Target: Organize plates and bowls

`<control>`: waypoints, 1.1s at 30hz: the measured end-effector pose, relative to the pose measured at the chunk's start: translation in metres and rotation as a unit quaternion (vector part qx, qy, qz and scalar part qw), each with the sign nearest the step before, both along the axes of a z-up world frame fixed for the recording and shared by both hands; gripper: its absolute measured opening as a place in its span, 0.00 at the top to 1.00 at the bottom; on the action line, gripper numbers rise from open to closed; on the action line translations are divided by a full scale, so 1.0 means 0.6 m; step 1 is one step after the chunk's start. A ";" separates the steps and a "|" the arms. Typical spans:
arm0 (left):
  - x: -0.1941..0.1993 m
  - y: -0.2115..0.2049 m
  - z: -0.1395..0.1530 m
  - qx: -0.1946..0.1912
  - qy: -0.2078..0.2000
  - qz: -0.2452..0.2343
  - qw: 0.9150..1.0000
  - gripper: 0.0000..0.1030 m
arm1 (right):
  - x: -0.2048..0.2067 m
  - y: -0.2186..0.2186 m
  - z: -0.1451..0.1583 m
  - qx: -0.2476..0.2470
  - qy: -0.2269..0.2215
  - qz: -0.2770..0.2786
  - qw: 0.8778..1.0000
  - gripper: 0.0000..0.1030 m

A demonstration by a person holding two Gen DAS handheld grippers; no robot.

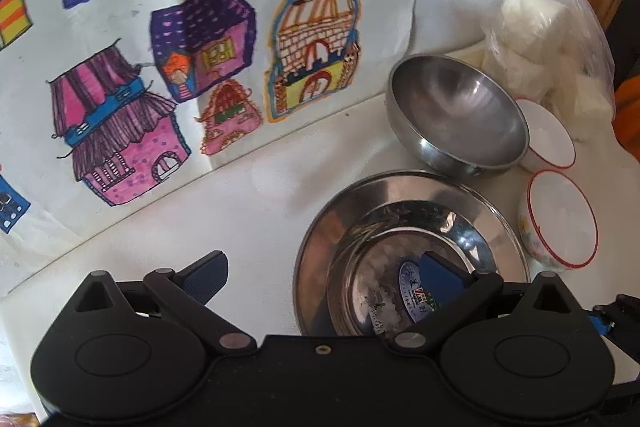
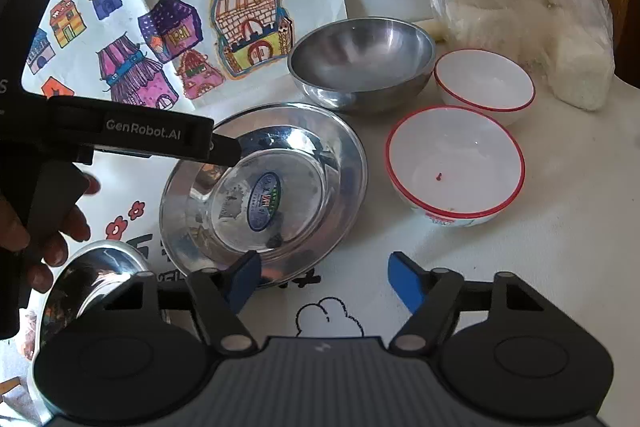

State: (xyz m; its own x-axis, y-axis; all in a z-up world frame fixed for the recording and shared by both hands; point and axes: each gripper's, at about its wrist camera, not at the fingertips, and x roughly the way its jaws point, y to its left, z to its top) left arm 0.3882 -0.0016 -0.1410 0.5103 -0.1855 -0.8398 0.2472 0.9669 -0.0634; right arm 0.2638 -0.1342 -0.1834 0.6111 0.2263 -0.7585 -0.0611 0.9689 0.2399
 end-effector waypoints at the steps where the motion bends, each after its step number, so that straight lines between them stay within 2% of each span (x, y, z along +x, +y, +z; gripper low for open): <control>1: -0.001 -0.002 0.000 0.006 -0.001 -0.001 1.000 0.05 | 0.001 -0.001 -0.001 0.005 0.001 0.000 1.000 0.35; 7: 0.002 -0.005 -0.005 0.005 0.014 0.004 1.000 0.29 | 0.007 0.000 -0.003 0.030 0.006 -0.013 0.999 0.57; 9: 0.001 -0.004 -0.008 0.000 0.020 0.004 1.000 0.42 | 0.008 0.002 -0.003 0.034 0.006 -0.015 0.999 0.60; 10: 0.001 -0.003 -0.009 -0.003 0.023 0.004 1.000 0.53 | 0.008 0.003 -0.004 0.035 0.006 -0.016 0.999 0.63; 11: 0.001 -0.002 -0.011 -0.007 0.029 0.006 1.000 0.61 | 0.009 0.005 -0.004 0.037 0.007 -0.016 0.999 0.64; 12: 0.001 -0.001 -0.012 -0.005 0.031 0.011 0.999 0.62 | 0.009 0.006 -0.004 0.038 0.007 -0.018 0.999 0.64; 14: 0.000 0.003 -0.014 -0.004 0.034 0.021 0.999 0.72 | 0.009 0.006 -0.005 0.040 0.008 -0.021 0.999 0.66; 23: -0.014 0.025 -0.010 -0.035 0.052 0.046 0.997 0.77 | 0.002 -0.002 -0.003 0.053 0.017 -0.031 0.998 0.72; 33: -0.039 0.040 0.017 -0.061 0.033 0.044 0.997 0.78 | -0.013 -0.006 0.011 0.051 0.014 -0.025 0.998 0.72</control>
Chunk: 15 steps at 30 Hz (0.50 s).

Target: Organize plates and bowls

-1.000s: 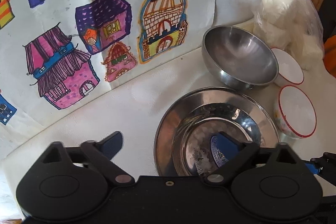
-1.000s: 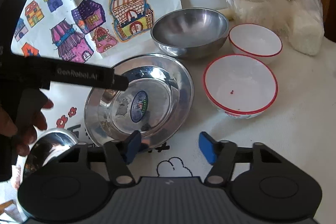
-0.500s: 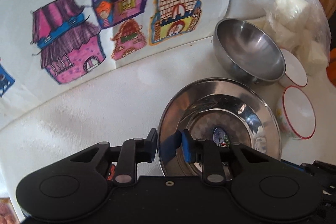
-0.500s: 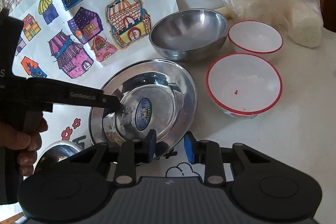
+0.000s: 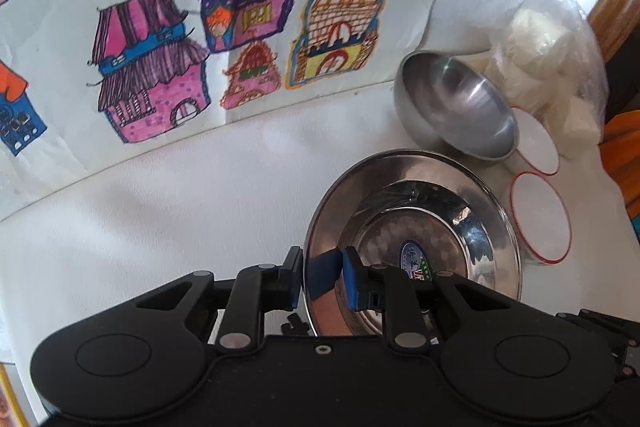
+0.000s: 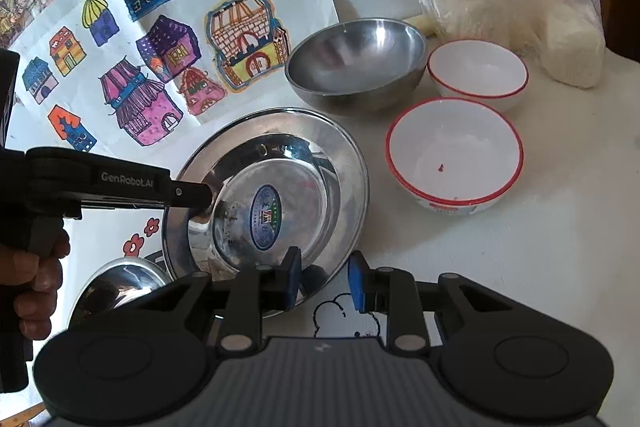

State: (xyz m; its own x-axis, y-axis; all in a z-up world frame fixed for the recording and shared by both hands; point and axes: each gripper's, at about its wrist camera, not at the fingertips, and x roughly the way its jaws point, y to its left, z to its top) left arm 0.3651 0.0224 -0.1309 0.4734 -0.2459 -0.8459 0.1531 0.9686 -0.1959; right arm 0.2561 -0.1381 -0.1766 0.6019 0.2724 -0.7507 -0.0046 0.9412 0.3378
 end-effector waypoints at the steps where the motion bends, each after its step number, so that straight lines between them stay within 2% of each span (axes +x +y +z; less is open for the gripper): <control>1: -0.001 0.000 0.001 -0.002 -0.001 -0.003 1.000 0.78 | -0.001 -0.001 0.003 -0.001 -0.001 0.000 1.000 0.72; 9: -0.021 0.006 0.030 -0.022 -0.024 0.007 0.999 0.78 | -0.011 -0.004 0.035 -0.015 -0.011 0.006 1.000 0.73; 15: -0.063 0.035 0.052 -0.033 -0.031 0.036 0.998 0.78 | -0.025 0.006 0.062 -0.020 -0.018 0.030 0.999 0.73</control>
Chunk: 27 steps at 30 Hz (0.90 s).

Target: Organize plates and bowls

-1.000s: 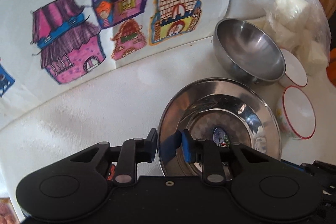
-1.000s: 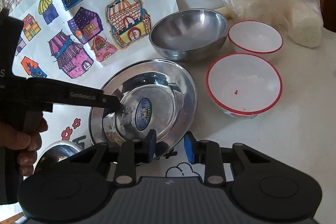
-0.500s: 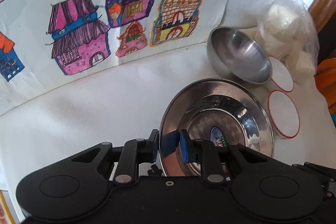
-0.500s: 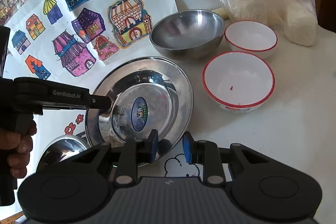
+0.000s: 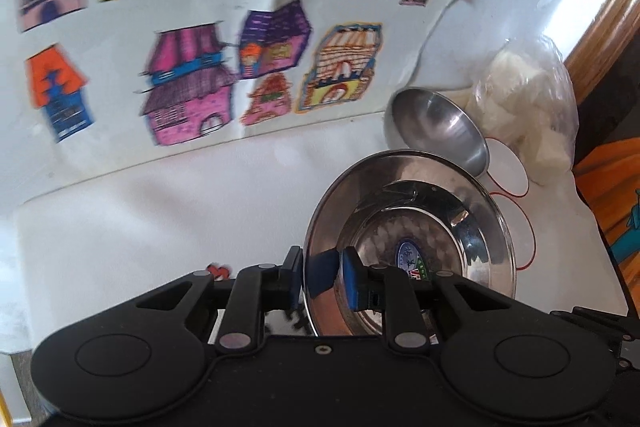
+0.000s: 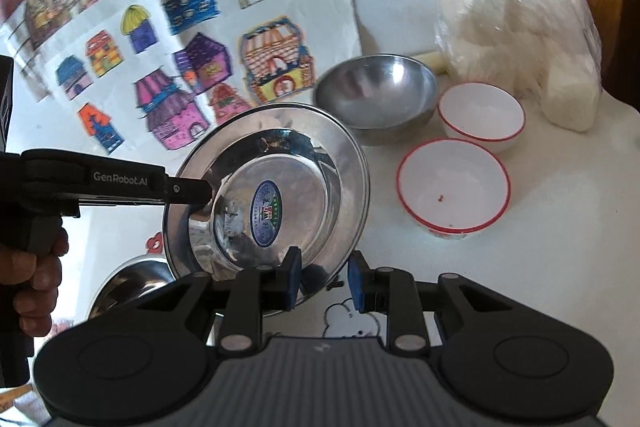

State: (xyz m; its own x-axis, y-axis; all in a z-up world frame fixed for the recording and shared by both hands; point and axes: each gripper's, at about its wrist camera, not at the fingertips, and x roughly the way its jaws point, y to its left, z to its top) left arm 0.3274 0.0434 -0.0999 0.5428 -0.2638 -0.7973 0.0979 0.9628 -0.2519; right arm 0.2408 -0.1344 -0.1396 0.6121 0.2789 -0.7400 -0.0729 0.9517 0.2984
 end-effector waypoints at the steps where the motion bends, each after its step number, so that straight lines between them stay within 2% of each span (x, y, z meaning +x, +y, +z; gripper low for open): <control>1: -0.007 0.007 0.002 -0.001 0.000 0.006 1.000 0.78 | -0.003 0.005 0.004 0.001 0.000 0.005 1.000 0.73; 13: -0.109 0.082 0.010 0.003 0.018 0.082 0.996 0.78 | -0.036 0.066 0.033 0.009 0.003 0.094 0.996 0.73; 27: -0.171 0.100 -0.001 0.004 0.032 0.131 0.991 0.78 | -0.057 0.096 0.041 0.001 0.016 0.150 0.988 0.73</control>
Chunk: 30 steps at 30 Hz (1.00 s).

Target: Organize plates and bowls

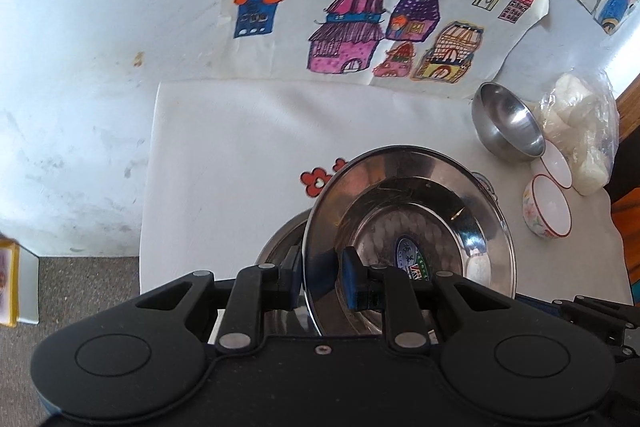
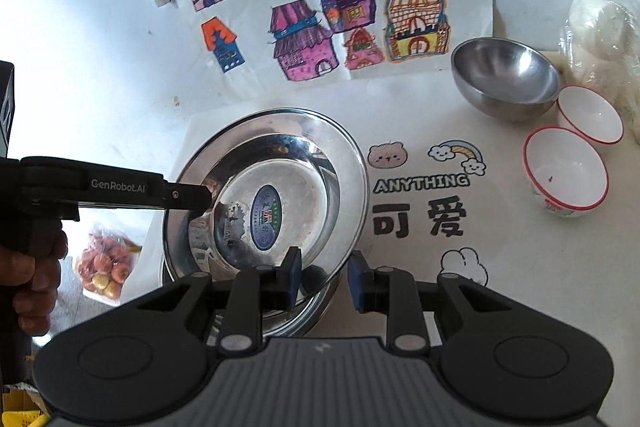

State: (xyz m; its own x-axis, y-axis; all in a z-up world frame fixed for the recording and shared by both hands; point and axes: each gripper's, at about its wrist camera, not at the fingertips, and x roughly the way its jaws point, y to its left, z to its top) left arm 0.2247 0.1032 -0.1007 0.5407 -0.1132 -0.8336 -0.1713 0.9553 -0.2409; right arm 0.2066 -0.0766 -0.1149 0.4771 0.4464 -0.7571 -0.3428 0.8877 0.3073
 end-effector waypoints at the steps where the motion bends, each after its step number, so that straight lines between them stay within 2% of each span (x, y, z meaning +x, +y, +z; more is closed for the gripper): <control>1: -0.001 0.000 -0.002 0.000 0.002 0.001 1.000 0.78 | -0.001 0.001 -0.001 -0.001 0.002 0.002 1.000 0.73; 12: -0.022 0.011 -0.018 0.001 0.020 0.022 1.000 0.78 | -0.006 0.015 -0.006 -0.003 0.014 0.020 1.000 0.73; 30: -0.025 0.008 -0.025 0.017 0.030 0.019 0.999 0.78 | 0.000 0.025 -0.013 -0.008 0.030 0.027 0.999 0.72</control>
State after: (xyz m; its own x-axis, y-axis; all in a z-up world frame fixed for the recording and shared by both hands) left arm 0.2096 0.1077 -0.1159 0.4928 -0.0650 -0.8677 -0.2200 0.9555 -0.1965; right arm 0.2064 -0.0617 -0.1227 0.4073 0.4577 -0.7903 -0.3713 0.8736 0.3145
